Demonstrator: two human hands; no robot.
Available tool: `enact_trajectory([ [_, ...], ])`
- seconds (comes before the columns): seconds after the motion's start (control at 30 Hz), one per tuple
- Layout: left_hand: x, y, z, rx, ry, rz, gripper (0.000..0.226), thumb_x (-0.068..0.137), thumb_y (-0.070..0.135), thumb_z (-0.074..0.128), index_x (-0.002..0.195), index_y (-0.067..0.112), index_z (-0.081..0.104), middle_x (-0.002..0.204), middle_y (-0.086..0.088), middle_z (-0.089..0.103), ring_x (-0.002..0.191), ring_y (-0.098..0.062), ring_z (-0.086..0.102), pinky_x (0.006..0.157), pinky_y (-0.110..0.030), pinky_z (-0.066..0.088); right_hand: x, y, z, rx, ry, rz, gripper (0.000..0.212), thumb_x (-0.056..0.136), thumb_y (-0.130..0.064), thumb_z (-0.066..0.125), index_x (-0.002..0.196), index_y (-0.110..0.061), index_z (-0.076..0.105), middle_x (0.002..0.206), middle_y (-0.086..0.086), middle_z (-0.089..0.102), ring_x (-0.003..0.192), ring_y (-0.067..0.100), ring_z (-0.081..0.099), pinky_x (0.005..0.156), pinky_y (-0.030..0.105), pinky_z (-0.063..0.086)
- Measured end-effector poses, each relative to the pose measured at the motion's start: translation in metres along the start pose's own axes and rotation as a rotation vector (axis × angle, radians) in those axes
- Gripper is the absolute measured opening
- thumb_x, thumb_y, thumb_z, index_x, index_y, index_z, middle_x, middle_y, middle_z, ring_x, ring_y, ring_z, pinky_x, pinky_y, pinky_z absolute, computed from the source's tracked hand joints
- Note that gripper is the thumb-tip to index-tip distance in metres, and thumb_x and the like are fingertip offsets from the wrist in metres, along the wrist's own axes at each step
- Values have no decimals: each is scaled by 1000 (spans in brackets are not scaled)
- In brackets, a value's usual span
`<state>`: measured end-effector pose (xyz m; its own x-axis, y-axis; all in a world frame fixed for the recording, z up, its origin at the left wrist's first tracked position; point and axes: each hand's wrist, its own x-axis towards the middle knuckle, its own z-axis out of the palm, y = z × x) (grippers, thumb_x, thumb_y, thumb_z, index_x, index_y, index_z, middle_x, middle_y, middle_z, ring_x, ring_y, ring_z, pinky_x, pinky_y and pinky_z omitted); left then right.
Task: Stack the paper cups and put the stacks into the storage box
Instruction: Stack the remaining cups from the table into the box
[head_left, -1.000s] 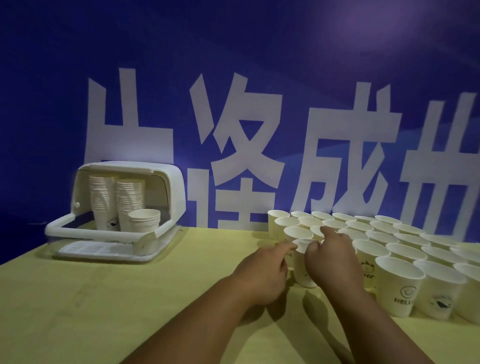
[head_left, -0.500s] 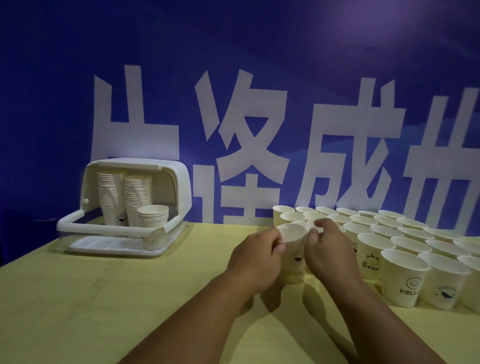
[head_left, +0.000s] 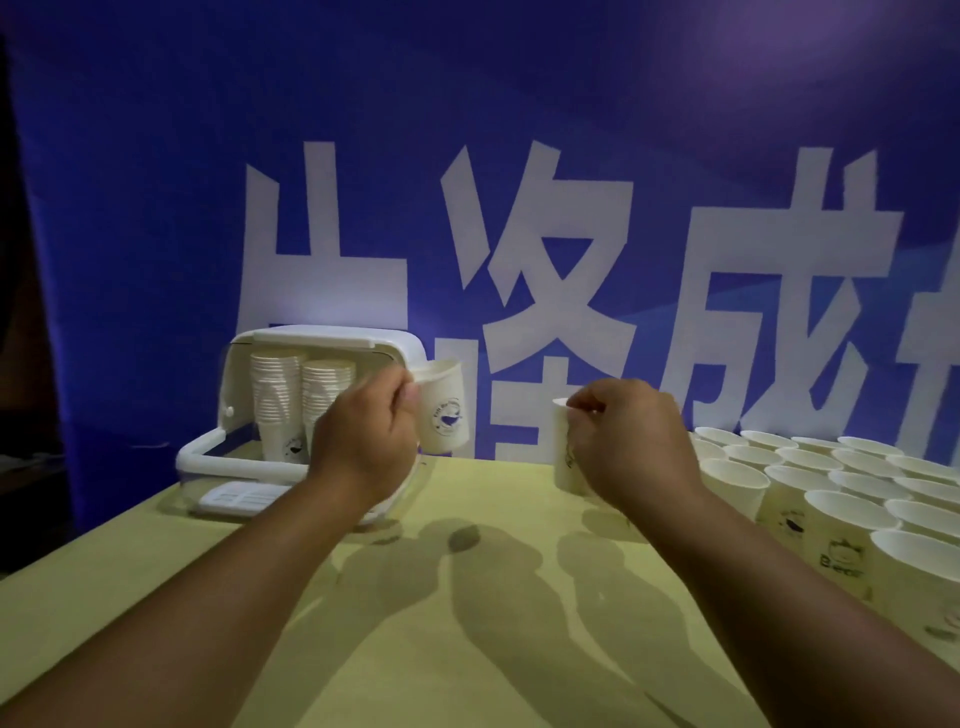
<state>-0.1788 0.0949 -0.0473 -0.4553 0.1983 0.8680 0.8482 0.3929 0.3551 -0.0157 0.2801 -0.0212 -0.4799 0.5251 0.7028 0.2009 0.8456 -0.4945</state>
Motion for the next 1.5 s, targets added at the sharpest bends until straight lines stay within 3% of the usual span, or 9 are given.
enact_trajectory([
  [0.2, -11, -61, -9, 65, 14, -94, 22, 105, 36, 41, 87, 27, 47, 82, 4, 56, 71, -20, 54, 55, -28, 35, 22, -42, 52, 243, -40, -70, 9, 93, -22, 64, 100, -27, 67, 88, -14, 53, 69, 4, 48, 56, 12, 35],
  [0.33, -9, -71, -15, 57, 58, -109, 18, 106, 35, 41, 96, 25, 52, 93, 3, 60, 81, -20, 57, 58, -27, 44, 35, -72, 83, 377, -26, -48, 12, 95, -23, 62, 105, -25, 67, 97, -9, 57, 85, 11, 56, 67, 24, 52],
  [0.53, -7, -79, -16, 18, 114, -169, 17, 108, 29, 44, 99, 21, 56, 95, 2, 62, 85, -21, 58, 61, -33, 50, 50, -101, 120, 491, -6, 36, 11, 94, -26, 64, 105, -27, 65, 101, -7, 59, 89, 12, 56, 61, 16, 41],
  [0.77, -1, -91, -12, 312, -86, -173, 16, 107, 36, 39, 95, 29, 48, 100, 6, 52, 84, -17, 54, 58, -27, 38, 42, -98, 144, 535, 17, 11, 12, 94, -26, 64, 105, -26, 67, 102, -6, 63, 94, 14, 58, 68, 18, 50],
  [0.9, -1, -90, -11, 433, -250, -188, 9, 106, 34, 44, 98, 32, 49, 113, 5, 40, 96, -18, 48, 75, -35, 48, 42, -98, 144, 518, 34, -46, 14, 94, -27, 63, 108, -25, 67, 103, -6, 61, 95, 14, 57, 70, 18, 49],
  [1.13, -9, -90, -6, 201, -450, -243, 24, 105, 35, 50, 126, 27, 59, 128, 11, 46, 114, -14, 51, 98, -37, 50, 37, -101, 150, 455, -8, -126, 8, 92, -21, 67, 100, -25, 67, 102, -13, 49, 93, 9, 50, 65, 6, 30],
  [1.27, -8, -87, -5, 167, -358, -273, 17, 94, 39, 70, 100, 35, 54, 113, 15, 50, 101, -11, 56, 81, -30, 51, 36, -99, 158, 424, -77, -135, 8, 91, -21, 68, 99, -24, 68, 105, -13, 47, 96, 8, 48, 66, 4, 27],
  [1.33, -7, -89, -6, 111, -303, -315, 34, 89, 37, 77, 99, 37, 44, 110, 13, 55, 97, -12, 58, 76, -30, 52, 35, -98, 161, 431, -110, -143, 9, 92, -20, 68, 99, -24, 68, 106, -13, 48, 96, 9, 50, 67, 5, 29],
  [1.5, -9, -89, -7, 15, -253, -339, 86, 85, 34, 81, 139, 47, 15, 139, 0, 55, 115, -22, 59, 93, -45, 56, 33, -101, 164, 416, -113, -210, 9, 92, -20, 68, 99, -24, 69, 105, -11, 53, 94, 8, 50, 67, 7, 32],
])
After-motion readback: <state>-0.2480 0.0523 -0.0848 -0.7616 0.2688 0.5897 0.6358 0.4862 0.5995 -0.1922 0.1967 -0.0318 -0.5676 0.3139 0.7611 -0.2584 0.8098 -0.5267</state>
